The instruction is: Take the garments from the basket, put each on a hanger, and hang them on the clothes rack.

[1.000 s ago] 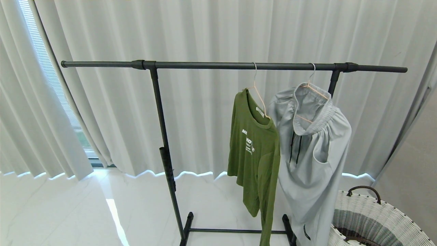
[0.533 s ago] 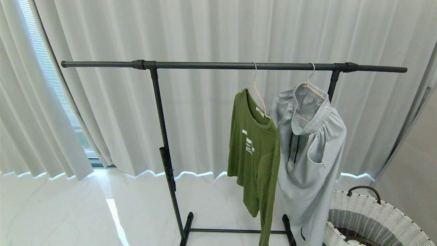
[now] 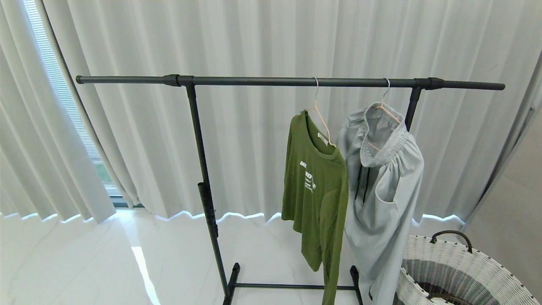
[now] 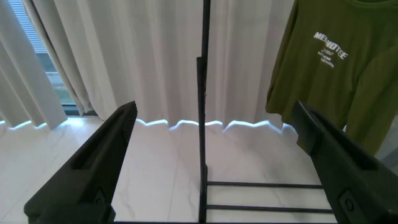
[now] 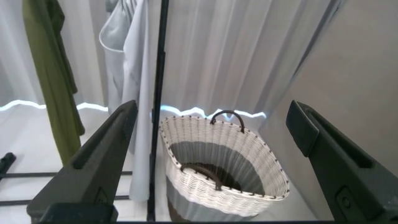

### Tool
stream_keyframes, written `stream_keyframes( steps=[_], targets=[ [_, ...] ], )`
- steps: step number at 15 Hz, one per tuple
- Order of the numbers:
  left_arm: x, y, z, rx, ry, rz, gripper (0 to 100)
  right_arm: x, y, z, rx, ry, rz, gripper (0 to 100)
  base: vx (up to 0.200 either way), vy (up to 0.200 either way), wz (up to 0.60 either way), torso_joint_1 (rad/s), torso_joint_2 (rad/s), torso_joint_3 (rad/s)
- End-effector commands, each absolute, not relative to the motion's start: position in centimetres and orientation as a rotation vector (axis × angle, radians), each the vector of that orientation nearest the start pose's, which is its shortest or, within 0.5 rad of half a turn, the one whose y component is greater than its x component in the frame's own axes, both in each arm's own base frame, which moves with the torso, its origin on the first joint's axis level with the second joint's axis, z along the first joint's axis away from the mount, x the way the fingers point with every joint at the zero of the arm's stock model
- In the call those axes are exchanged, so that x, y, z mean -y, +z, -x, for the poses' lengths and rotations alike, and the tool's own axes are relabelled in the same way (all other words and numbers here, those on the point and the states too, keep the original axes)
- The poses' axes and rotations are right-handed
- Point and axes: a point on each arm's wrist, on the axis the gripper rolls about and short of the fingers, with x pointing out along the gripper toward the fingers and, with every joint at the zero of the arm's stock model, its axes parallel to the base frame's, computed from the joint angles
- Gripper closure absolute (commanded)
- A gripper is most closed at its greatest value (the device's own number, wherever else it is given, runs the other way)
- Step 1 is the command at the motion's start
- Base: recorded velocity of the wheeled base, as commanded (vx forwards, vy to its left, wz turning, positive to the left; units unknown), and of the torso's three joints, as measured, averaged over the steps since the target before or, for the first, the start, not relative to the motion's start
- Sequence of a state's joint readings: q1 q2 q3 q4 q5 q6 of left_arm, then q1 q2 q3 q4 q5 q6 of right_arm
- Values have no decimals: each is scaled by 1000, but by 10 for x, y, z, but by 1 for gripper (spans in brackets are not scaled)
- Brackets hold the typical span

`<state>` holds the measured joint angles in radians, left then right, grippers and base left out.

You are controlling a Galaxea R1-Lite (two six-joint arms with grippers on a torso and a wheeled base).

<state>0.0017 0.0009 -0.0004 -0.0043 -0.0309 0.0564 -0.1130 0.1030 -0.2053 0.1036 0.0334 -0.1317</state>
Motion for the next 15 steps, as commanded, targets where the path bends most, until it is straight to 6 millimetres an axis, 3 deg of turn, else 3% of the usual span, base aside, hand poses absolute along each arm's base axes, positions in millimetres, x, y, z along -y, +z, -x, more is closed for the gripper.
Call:
stream_keyframes(
  steps=[1,4,7,11,15],
  targets=[
    [1,76,23,5,-29,-55,0,-4,113,26,-19,-74,131,0,0,0,0,0,0,0],
    [1,76,23,5,-29,-54,0,-4,89,16,-8,45,137,0,0,0,0,0,0,0],
    [1,76,23,5,-29,-54,0,-4,81,22,54,196,160,0,0,0,0,0,0,0],
    [1,76,23,5,-29,-54,0,0,79,22,16,16,78,0,0,0,0,0,0,0],
    [1,76,23,5,-29,-54,0,1,78,22,14,-40,-3,0,0,0,0,0,0,0]
  ],
)
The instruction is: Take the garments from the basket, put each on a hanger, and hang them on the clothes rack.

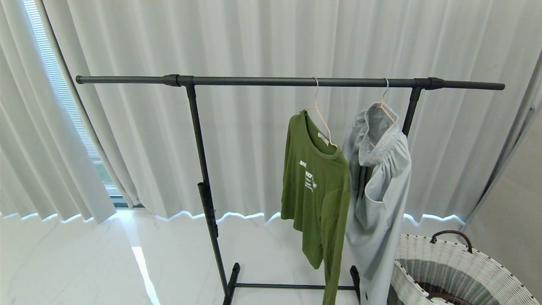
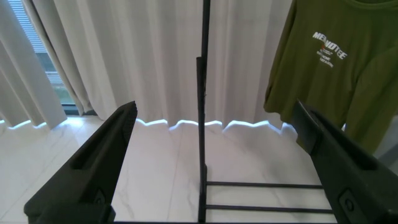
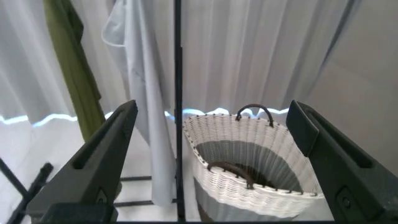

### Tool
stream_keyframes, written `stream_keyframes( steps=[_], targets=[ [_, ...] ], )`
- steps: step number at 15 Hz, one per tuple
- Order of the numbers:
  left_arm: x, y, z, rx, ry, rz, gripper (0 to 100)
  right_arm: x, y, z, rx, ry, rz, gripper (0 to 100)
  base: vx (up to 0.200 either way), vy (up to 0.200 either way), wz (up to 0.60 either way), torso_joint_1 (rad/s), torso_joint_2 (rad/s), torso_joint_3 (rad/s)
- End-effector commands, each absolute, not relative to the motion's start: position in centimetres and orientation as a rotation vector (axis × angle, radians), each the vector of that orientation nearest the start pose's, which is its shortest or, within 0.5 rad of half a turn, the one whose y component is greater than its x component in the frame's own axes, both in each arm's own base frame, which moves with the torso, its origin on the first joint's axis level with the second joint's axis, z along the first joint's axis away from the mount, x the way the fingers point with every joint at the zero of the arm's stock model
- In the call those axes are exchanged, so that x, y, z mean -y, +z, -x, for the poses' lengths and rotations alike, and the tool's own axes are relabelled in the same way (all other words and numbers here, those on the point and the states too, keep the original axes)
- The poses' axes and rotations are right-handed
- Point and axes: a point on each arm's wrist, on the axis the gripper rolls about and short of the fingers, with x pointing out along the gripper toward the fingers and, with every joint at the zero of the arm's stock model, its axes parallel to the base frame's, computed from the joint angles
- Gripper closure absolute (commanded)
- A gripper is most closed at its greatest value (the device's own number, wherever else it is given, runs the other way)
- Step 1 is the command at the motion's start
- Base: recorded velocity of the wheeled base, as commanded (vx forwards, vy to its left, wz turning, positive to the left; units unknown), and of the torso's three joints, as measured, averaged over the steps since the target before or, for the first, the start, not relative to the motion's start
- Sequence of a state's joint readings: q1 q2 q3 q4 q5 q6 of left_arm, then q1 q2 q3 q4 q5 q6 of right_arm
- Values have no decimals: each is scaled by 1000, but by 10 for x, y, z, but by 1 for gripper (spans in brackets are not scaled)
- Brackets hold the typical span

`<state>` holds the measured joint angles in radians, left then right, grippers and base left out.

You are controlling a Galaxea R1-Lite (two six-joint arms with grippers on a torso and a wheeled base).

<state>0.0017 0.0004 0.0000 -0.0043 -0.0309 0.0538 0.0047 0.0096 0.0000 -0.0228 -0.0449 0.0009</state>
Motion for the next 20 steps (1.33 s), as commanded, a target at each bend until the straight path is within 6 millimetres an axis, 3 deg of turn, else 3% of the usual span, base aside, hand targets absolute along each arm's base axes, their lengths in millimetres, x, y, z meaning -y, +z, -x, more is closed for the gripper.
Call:
stream_keyframes(
  steps=[1,3,8,20],
  targets=[
    [1,76,23,5,-29,-54,0,1,78,22,10,-35,23,0,0,0,0,0,0,0],
    [1,76,23,5,-29,-54,0,-1,76,22,-4,52,75,0,0,0,0,0,0,0],
    [1,76,23,5,-29,-54,0,-2,76,22,0,77,153,0,0,0,0,0,0,0],
    [1,76,23,5,-29,-54,0,-1,76,23,4,72,72,0,0,0,0,0,0,0]
  ],
)
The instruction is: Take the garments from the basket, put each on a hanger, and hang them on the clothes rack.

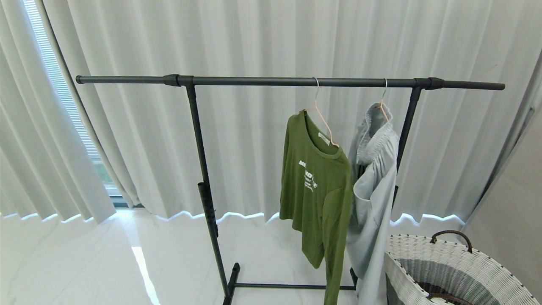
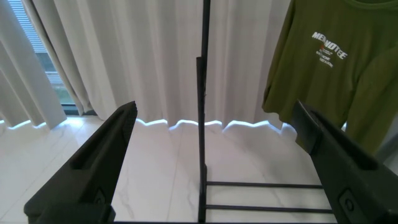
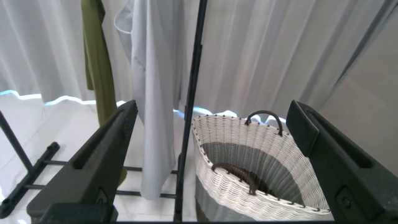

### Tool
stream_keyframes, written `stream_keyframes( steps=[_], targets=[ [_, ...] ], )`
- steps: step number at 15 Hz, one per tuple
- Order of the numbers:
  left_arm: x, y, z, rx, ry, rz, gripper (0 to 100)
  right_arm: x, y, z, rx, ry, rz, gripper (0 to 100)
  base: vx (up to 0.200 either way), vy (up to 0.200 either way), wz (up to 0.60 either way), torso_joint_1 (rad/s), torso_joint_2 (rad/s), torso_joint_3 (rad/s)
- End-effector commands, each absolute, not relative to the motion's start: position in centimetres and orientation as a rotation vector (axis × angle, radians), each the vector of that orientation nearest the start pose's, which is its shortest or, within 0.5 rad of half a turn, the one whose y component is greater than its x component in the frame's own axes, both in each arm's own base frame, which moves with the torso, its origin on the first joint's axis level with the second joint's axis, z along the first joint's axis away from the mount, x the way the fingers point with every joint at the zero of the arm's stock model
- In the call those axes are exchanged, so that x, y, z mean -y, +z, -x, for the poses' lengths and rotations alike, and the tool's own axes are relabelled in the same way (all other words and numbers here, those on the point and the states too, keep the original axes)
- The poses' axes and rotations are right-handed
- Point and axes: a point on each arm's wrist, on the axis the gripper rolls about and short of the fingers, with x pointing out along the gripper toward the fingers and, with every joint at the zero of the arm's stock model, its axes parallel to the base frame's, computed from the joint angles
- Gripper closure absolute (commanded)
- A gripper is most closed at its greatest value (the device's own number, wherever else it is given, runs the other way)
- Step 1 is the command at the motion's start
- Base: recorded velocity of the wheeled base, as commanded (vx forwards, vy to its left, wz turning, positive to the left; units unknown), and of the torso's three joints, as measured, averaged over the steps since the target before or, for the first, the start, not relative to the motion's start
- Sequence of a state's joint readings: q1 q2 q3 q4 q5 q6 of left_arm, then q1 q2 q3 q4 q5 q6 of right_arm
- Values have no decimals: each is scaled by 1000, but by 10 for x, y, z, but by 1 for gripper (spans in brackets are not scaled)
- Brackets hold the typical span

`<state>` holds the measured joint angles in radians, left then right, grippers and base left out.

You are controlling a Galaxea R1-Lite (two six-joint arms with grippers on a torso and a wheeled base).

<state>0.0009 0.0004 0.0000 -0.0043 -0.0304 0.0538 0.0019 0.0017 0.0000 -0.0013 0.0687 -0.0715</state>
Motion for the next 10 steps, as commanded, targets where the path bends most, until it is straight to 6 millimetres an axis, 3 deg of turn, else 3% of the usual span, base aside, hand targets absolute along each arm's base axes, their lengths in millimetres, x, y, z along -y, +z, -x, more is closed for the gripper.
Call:
stream_keyframes(
  steps=[1,10],
  targets=[
    [1,76,23,5,-29,-54,0,-2,76,23,4,70,72,0,0,0,0,0,0,0],
    [1,76,23,5,-29,-54,0,-2,76,23,4,70,72,0,0,0,0,0,0,0]
  ],
)
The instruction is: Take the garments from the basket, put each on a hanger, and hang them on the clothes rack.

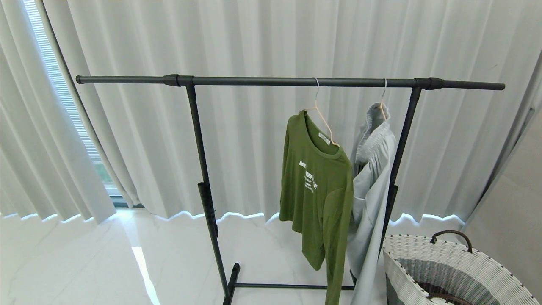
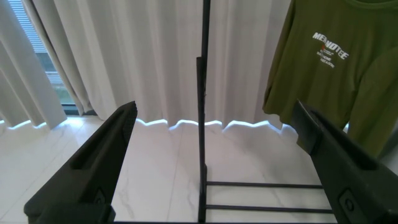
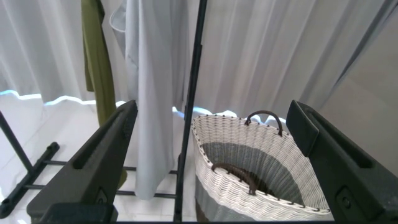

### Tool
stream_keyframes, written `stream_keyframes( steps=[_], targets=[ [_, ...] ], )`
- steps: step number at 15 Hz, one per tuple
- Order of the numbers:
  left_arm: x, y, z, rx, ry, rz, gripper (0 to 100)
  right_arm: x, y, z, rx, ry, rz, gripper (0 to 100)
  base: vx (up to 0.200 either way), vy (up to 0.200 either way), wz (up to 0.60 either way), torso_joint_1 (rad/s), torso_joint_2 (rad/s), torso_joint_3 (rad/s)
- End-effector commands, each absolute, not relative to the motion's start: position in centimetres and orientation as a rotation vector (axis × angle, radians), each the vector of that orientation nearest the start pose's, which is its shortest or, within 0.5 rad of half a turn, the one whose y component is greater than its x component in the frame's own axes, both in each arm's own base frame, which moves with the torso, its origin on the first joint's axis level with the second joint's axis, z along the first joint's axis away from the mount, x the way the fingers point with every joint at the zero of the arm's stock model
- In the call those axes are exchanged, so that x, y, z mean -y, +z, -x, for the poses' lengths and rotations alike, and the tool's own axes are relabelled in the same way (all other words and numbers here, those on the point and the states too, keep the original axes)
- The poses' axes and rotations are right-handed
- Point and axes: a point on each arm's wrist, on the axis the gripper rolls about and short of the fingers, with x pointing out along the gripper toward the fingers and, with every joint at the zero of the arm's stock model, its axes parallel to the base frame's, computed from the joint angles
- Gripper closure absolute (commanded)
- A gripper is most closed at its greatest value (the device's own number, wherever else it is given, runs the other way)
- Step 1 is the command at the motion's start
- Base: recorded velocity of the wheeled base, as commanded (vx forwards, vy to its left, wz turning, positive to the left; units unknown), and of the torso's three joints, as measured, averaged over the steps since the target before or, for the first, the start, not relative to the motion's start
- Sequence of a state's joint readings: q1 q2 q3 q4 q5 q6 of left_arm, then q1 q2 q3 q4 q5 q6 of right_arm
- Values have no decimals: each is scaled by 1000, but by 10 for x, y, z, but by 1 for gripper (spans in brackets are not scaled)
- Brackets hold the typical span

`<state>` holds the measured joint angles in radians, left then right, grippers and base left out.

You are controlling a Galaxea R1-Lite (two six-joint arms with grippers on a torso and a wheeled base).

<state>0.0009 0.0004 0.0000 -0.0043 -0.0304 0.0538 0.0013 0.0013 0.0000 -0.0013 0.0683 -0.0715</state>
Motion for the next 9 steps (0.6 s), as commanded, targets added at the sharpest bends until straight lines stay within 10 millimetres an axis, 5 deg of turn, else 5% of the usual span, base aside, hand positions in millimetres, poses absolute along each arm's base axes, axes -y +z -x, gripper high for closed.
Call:
stream_keyframes(
  steps=[1,9],
  targets=[
    [1,76,23,5,-29,-54,0,-2,76,23,4,70,72,0,0,0,0,0,0,0],
    [1,76,23,5,-29,-54,0,-2,76,23,4,70,72,0,0,0,0,0,0,0]
  ],
)
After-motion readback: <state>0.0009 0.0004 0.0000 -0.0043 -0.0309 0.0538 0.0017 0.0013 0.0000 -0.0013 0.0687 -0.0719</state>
